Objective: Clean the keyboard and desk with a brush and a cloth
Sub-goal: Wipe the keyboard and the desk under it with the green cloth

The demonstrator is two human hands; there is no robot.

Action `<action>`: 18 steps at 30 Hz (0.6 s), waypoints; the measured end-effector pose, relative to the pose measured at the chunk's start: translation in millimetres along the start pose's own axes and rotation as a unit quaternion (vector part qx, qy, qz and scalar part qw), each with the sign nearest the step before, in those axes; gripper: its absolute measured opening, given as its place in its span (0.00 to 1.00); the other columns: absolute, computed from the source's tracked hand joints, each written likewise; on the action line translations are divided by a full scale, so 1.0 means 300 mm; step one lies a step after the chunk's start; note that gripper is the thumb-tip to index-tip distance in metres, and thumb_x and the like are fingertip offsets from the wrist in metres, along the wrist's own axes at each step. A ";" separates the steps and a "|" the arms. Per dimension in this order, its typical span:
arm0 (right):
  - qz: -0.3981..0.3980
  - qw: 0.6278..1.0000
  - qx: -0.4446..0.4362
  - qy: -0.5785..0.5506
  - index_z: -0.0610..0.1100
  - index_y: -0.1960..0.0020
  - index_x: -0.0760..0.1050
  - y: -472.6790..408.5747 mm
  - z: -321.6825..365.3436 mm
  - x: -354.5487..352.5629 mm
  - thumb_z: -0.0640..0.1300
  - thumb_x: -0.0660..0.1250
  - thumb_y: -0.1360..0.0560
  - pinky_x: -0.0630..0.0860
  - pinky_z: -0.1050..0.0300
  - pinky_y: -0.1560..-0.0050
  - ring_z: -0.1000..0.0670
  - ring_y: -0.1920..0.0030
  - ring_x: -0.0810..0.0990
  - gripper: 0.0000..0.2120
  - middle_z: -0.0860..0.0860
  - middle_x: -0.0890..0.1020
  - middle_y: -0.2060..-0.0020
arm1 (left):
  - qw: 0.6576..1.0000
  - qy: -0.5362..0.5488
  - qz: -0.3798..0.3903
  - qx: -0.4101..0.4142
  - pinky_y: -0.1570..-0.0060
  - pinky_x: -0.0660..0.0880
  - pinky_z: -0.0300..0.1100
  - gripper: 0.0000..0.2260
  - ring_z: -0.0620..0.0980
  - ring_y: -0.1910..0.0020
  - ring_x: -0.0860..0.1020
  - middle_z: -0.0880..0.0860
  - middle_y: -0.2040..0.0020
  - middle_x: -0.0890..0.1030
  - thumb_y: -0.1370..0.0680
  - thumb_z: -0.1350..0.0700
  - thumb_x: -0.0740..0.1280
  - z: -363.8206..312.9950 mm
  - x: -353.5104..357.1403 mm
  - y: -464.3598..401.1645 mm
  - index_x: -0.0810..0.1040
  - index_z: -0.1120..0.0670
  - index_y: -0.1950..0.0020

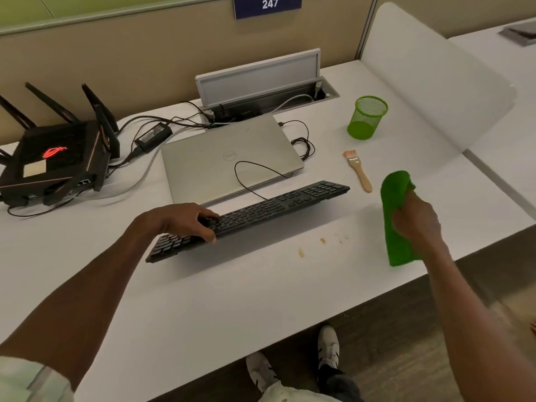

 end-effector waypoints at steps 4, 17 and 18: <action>-0.072 0.990 -0.049 0.114 0.36 0.36 0.68 0.016 0.038 0.091 0.35 0.56 0.22 0.68 0.51 0.60 0.36 0.54 0.80 0.15 0.37 0.80 0.52 | 0.997 0.075 0.023 0.008 0.32 0.69 0.44 0.36 0.45 0.36 0.75 0.44 0.35 0.79 0.45 0.33 0.73 0.009 -0.008 -0.005 0.75 0.33 0.36; 0.016 0.993 -0.116 -0.013 0.44 0.20 0.50 0.020 0.053 0.382 0.43 0.55 0.17 0.38 0.41 0.24 0.41 0.21 0.40 0.28 0.42 0.45 0.21 | 0.984 0.170 0.031 0.031 0.27 0.68 0.46 0.30 0.45 0.37 0.79 0.44 0.42 0.85 0.43 0.38 0.75 0.053 -0.031 -0.027 0.83 0.34 0.41; 0.022 0.993 -0.116 -0.013 0.44 0.20 0.50 0.028 0.064 0.392 0.43 0.55 0.17 0.37 0.41 0.25 0.41 0.22 0.40 0.28 0.42 0.45 0.21 | 0.985 0.168 0.033 0.034 0.28 0.69 0.45 0.31 0.44 0.37 0.79 0.44 0.41 0.85 0.43 0.38 0.75 0.050 -0.031 -0.029 0.82 0.35 0.39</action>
Point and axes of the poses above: each hand's wrist, its own y-axis away from the middle knuckle, its own x-axis out of the palm, z = x × y, the point moved 3 cm from there along -y, towards the middle knuckle
